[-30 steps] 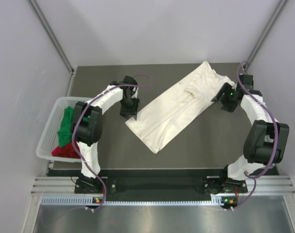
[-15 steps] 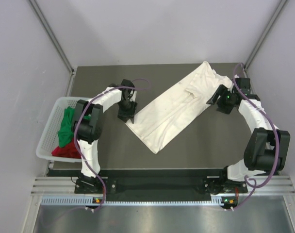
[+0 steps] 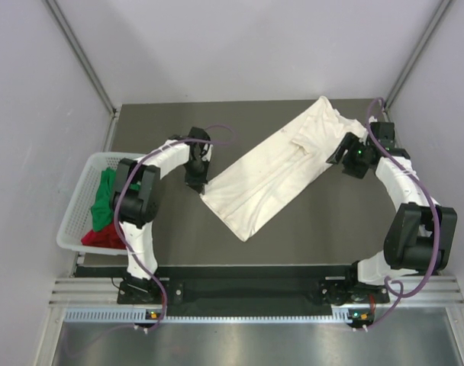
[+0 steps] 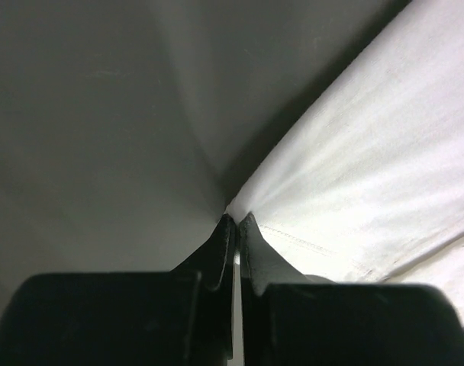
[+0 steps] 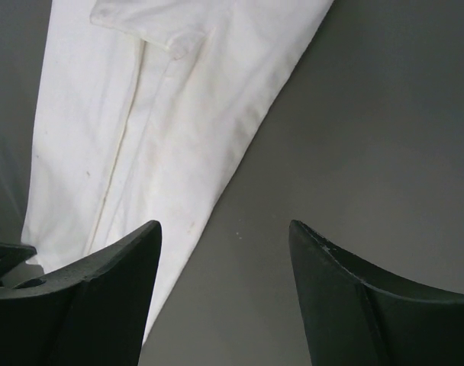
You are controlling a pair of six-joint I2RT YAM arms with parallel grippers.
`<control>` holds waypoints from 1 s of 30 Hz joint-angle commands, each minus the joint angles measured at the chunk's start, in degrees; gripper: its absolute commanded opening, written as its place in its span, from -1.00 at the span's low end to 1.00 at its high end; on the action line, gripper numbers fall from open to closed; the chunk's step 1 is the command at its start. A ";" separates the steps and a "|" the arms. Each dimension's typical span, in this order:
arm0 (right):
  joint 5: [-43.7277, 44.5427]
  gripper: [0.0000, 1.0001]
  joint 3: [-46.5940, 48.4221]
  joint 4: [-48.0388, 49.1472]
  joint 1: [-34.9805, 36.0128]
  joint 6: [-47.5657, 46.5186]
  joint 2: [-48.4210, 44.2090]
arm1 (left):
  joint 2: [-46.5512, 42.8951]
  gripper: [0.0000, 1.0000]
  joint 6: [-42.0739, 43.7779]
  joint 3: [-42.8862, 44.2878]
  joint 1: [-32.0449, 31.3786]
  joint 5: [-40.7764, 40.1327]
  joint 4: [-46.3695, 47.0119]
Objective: Fold and stack the t-shirts
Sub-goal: Fold the tshirt
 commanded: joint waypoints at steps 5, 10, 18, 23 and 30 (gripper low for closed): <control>3.39 0.37 1.48 2.83 0.39 -1.44 -0.32 | -4.62 -1.00 -5.18 -10.22 0.31 -6.60 -3.23; 6.64 0.36 4.64 4.49 0.39 -0.91 3.91 | -11.73 -1.00 -7.20 -17.07 0.31 -9.32 -3.76; 7.54 0.34 7.81 14.85 0.04 4.36 13.04 | -18.87 -1.00 -13.17 -22.89 -0.13 -14.59 -5.85; 7.53 0.32 10.36 19.26 -0.22 7.00 18.13 | -21.15 -0.62 -15.56 -23.06 -0.48 -16.16 -6.65; 4.03 0.25 13.61 23.56 -2.33 11.65 24.82 | -22.55 -0.06 -16.78 -20.17 -0.48 -20.22 -7.71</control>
